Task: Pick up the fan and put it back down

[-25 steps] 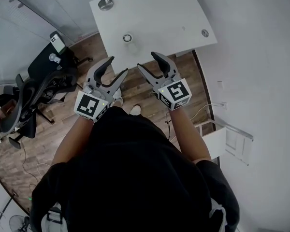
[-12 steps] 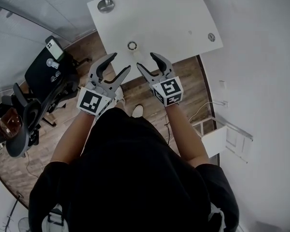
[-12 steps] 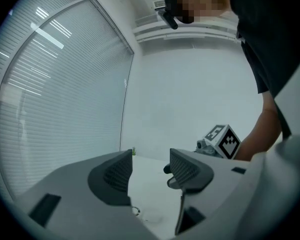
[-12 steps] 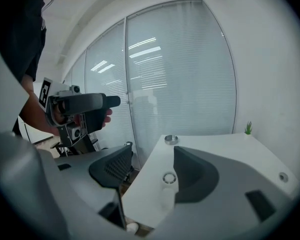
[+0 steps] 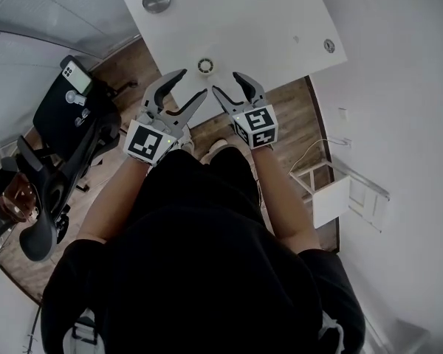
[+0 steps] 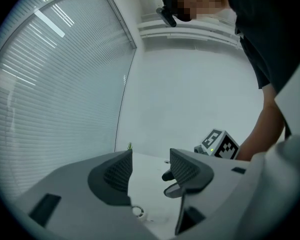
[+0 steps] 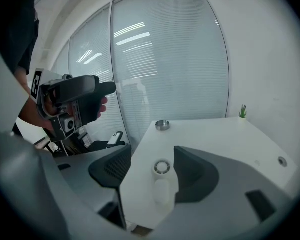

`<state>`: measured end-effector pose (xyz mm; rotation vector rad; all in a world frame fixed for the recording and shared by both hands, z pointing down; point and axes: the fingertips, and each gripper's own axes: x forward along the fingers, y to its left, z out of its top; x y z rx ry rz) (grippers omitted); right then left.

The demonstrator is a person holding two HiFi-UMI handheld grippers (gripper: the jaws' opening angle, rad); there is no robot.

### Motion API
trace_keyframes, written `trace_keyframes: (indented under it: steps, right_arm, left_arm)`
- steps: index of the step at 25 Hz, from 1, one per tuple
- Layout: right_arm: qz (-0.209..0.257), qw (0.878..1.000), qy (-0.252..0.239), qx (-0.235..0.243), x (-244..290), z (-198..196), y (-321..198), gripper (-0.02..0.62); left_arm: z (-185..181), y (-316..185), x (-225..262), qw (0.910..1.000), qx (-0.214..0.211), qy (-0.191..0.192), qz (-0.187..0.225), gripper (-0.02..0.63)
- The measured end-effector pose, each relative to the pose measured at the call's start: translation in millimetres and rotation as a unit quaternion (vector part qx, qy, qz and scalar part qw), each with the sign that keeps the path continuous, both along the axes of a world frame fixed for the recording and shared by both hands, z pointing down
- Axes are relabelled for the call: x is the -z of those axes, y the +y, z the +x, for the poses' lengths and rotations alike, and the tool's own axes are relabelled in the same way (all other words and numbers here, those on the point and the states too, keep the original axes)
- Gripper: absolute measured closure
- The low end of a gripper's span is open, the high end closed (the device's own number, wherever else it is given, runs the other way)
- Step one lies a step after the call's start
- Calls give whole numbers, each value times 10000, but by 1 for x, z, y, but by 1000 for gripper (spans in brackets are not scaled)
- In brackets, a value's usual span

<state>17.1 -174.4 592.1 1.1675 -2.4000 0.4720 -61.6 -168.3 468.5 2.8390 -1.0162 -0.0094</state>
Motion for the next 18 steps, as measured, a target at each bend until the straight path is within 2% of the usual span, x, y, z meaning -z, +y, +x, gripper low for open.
trace_keyframes:
  steps: [5, 12, 18]
  right_arm:
    - [-468, 9987, 216, 42, -38, -2, -12, 314]
    - [-1212, 9899, 706, 204, -90, -7, -25, 310]
    - [-1659, 9794, 1112, 305, -128, -13, -29, 310]
  left_arm:
    - [4, -12, -15, 10000, -47, -42, -35, 360]
    - [2, -33, -36, 9995, 225, -192, -122, 364]
    - [-7, -35, -67, 9971, 401, -344, -552, 367]
